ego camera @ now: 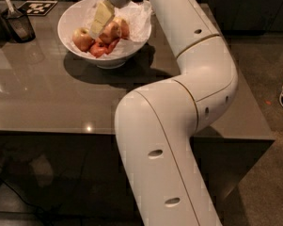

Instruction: Pick apple from white bowl

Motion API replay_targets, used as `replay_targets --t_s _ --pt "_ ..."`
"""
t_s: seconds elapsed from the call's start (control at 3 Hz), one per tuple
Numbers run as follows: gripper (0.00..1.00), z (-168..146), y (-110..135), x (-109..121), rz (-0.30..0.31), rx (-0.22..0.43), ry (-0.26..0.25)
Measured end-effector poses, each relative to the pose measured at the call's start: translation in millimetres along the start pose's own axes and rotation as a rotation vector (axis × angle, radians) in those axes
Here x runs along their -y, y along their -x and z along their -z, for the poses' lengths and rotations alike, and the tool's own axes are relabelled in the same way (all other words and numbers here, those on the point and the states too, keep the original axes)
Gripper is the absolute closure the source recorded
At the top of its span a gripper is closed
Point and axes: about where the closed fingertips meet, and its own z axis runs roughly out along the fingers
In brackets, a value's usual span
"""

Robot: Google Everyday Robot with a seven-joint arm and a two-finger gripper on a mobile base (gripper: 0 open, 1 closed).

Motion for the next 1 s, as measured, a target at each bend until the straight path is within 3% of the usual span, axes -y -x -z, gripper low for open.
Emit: replay_targets --t_s 1.0 --pt "0.00 -30.0 -23.0 3.0 -0.106 0.001 0.070"
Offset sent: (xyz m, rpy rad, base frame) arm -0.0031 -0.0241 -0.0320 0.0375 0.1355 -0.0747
